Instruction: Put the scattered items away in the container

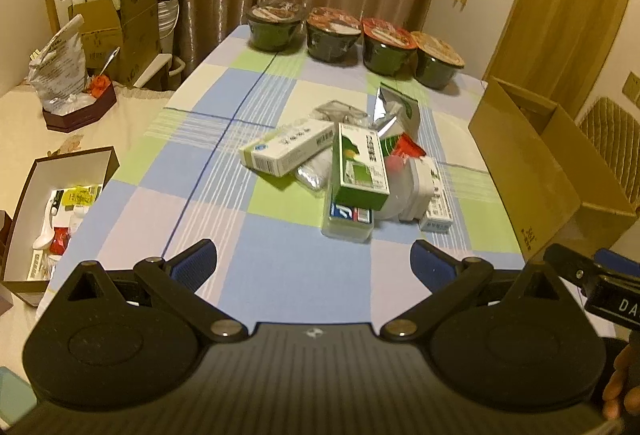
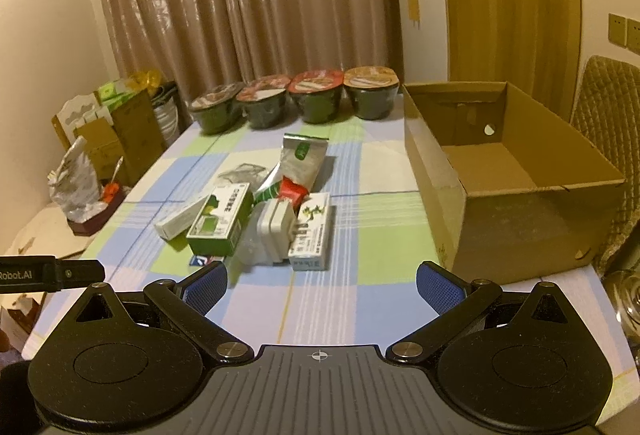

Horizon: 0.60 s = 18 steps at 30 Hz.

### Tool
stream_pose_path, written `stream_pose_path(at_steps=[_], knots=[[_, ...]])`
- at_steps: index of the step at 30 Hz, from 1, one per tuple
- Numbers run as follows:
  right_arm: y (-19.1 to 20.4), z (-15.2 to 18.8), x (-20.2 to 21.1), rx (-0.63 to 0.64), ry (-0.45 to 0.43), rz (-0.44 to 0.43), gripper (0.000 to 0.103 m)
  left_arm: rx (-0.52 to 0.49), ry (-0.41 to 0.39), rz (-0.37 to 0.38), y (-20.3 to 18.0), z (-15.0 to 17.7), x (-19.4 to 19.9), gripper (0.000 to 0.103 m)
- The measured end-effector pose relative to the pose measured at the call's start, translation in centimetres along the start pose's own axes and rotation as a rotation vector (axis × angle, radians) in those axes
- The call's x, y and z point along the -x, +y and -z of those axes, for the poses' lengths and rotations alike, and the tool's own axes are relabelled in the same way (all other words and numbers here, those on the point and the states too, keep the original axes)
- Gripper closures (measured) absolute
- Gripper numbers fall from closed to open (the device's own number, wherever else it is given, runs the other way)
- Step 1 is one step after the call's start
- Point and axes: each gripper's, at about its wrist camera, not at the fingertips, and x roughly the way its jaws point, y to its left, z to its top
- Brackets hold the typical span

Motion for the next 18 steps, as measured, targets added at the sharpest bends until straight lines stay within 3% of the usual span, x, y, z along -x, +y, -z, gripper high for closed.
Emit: stream_pose_path(at_steps=[10, 18], knots=[[0.3, -1.3, -2.9, 0.070, 0.056, -0.050, 0.000, -0.081, 0.009, -0.006, -0.7, -3.1, -3.8, 0.002], [0.3, -2.2, -8.5, 0.076, 0.103, -0.047, 0.000, -0.096, 0.023, 0.000, -1.6, -5.0, -8.4, 0.005]])
